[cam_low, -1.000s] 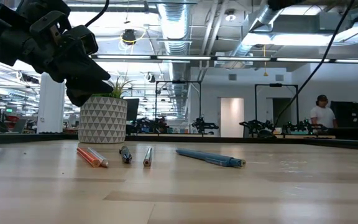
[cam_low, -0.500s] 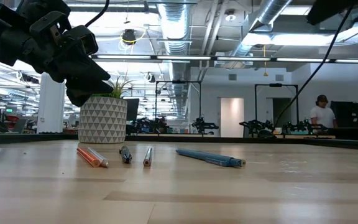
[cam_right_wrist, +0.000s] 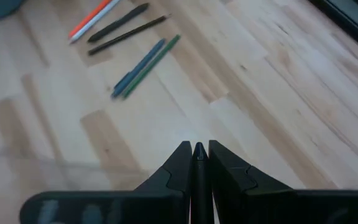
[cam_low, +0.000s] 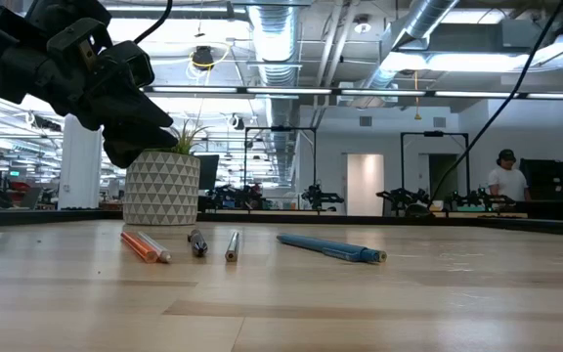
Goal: Sort pens & pencils
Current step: Put the right black pen into the transparent bin
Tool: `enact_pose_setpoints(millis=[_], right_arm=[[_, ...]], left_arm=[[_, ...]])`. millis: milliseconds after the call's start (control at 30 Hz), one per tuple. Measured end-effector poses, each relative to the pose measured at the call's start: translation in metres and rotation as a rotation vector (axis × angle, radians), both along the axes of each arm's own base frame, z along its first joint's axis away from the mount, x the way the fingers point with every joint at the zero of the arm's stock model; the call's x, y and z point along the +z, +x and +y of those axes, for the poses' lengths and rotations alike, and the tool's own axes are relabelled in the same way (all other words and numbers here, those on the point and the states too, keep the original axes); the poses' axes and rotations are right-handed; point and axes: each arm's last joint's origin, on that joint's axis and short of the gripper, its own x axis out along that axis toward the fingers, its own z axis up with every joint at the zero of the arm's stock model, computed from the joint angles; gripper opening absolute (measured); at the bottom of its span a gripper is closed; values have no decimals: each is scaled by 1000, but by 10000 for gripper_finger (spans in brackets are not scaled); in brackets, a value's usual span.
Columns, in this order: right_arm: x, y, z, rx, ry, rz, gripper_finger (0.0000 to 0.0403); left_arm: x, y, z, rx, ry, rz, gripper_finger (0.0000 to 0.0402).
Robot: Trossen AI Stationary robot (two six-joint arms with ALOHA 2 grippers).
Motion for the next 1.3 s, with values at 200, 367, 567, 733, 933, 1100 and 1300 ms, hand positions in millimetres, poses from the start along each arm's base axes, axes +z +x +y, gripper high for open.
enact_pose_setpoints(millis=[200,367,567,733,933,1100,1300], right_arm=[[0,-25,19,132,-15,-4,66],[0,-35,24,148,-12,-28,66],[-20,-36,24,149,15,-36,66],[-41,-37,22,153,33,-45,66],[-66,-37,17,147,65,-66,66],[-81,-37,13,140,89,-86,66],[-94,-34,6,122,106,-102,66]], left_arm=[[0,0,0,0,-1,0,149],[0,0,0,0,-1,0,149],[0,0,0,-1,-1,0,149],[0,0,0,-4,-2,0,149],[0,0,0,-4,-2,0,149],[0,0,0,-4,-2,0,149],[0,0,0,-4,-2,0,149]])
